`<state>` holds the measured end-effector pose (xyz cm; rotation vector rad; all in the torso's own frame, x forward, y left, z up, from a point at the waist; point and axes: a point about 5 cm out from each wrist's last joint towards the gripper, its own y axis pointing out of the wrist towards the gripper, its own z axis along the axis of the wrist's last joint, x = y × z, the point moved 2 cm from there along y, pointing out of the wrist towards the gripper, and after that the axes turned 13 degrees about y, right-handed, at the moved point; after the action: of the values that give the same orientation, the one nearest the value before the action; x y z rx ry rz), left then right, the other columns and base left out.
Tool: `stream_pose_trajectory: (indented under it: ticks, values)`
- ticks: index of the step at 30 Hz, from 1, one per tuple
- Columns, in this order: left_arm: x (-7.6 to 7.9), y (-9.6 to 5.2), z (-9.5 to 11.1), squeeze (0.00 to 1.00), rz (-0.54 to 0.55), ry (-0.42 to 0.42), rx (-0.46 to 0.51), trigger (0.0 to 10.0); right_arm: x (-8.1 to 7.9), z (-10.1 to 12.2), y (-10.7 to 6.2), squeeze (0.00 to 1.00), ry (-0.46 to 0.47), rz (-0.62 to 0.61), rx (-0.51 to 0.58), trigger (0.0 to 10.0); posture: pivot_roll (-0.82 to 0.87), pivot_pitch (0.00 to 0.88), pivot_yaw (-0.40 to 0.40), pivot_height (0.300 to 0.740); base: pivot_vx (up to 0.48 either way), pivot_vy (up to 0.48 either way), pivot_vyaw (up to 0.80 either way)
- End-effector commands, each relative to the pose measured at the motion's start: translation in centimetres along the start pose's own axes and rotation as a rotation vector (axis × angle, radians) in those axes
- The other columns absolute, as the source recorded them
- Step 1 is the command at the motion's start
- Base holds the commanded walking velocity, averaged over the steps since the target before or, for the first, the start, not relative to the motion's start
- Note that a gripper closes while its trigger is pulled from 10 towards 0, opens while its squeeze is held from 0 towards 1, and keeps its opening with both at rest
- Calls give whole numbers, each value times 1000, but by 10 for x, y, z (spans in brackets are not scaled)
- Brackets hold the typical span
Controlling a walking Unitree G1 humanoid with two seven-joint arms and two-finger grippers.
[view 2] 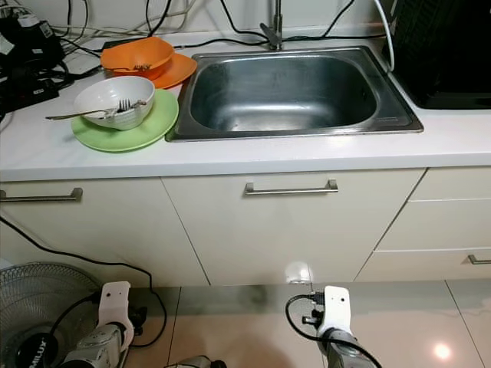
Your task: Kitchen organization
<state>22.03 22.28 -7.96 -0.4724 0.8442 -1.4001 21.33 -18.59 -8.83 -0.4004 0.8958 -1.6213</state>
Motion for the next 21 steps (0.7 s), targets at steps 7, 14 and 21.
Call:
stream_pose_trajectory:
  ticks: [7, 14, 21]
  values:
    - [-12, -4, 21, 0, 84, 170, 194, 10000, 9, 27, -3, 0, -70, -51, 190, 10000, 112, 99, 89, 740, 0, 0, 0]
    - [-21, -14, 43, 0, 138, 189, 394, 10000, 15, 61, -10, 0, -103, -43, 401, 10000, 112, 135, 88, 740, 0, 0, 0]
    - [-39, -35, 84, 0, 230, 147, 630, 10000, -7, 124, -28, 0, -109, 31, 722, 10000, 110, 144, 85, 740, 0, 0, 0]
